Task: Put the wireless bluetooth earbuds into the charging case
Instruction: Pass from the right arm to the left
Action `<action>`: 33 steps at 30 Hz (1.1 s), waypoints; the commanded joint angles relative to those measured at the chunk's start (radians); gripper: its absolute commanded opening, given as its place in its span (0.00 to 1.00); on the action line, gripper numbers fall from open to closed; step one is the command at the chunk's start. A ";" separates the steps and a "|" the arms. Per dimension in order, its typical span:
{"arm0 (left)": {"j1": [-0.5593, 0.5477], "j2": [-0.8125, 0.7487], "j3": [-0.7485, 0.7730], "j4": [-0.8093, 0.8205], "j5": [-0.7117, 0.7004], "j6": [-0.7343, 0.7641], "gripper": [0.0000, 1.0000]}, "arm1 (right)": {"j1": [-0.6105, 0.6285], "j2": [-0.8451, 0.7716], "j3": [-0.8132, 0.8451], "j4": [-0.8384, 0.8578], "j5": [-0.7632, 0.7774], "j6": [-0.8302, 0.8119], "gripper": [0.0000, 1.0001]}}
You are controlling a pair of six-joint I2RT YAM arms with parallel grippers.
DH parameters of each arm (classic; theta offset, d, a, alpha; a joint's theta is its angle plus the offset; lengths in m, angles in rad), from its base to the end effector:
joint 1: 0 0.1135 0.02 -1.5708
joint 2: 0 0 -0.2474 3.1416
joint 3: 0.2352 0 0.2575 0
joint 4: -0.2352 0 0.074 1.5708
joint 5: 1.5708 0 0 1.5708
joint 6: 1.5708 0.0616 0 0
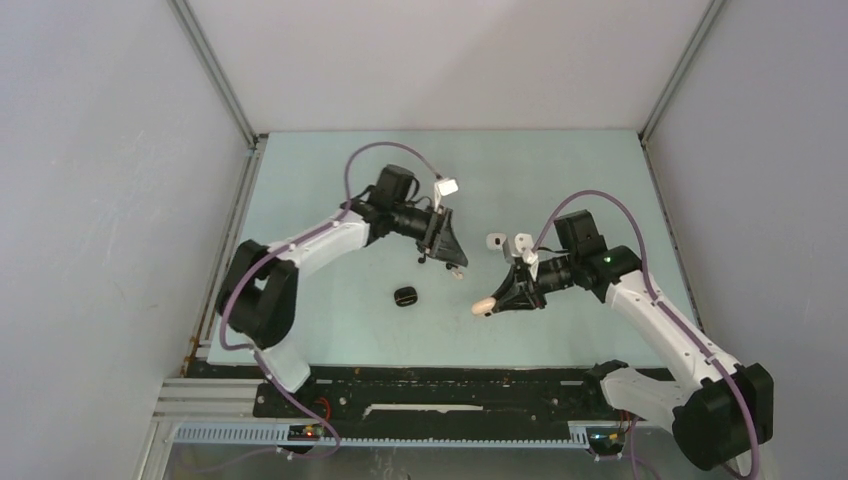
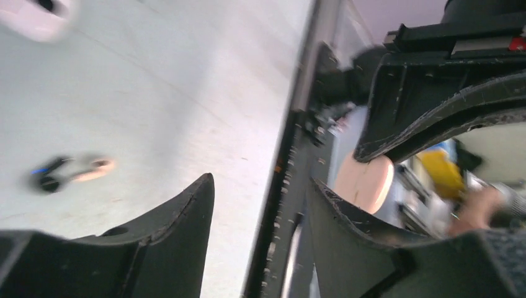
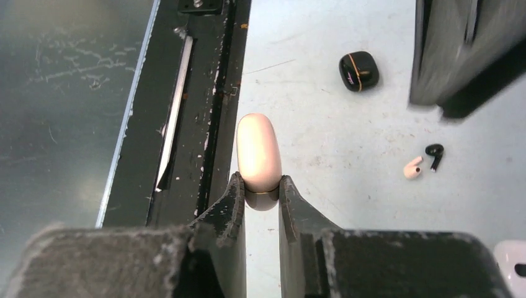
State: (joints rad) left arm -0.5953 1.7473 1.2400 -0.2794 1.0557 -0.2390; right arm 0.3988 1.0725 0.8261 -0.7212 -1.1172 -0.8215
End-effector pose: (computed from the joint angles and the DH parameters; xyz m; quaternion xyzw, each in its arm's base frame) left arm 0.2888 -0.2604 0.2140 0.3309 0.7516 -0.5593 0.1132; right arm 0.1780 0.1351 0.2448 -0.5930 0.5734 0.4420 0.3525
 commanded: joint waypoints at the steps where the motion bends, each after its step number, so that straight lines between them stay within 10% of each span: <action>1: 0.024 -0.243 -0.082 0.235 -0.262 -0.031 0.61 | -0.082 0.033 0.039 0.018 -0.107 0.062 0.00; 11: -0.100 -0.631 -0.645 1.055 -0.639 -0.209 0.70 | -0.186 -0.018 0.011 0.311 -0.144 0.504 0.00; 33: -0.287 -0.360 -0.700 1.440 -0.492 -0.404 0.60 | -0.306 -0.173 -0.147 0.642 -0.316 0.837 0.00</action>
State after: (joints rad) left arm -0.8627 1.3563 0.4797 1.0851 0.5274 -0.6285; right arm 0.0944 0.9039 0.6884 -0.1310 -1.3979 -0.0235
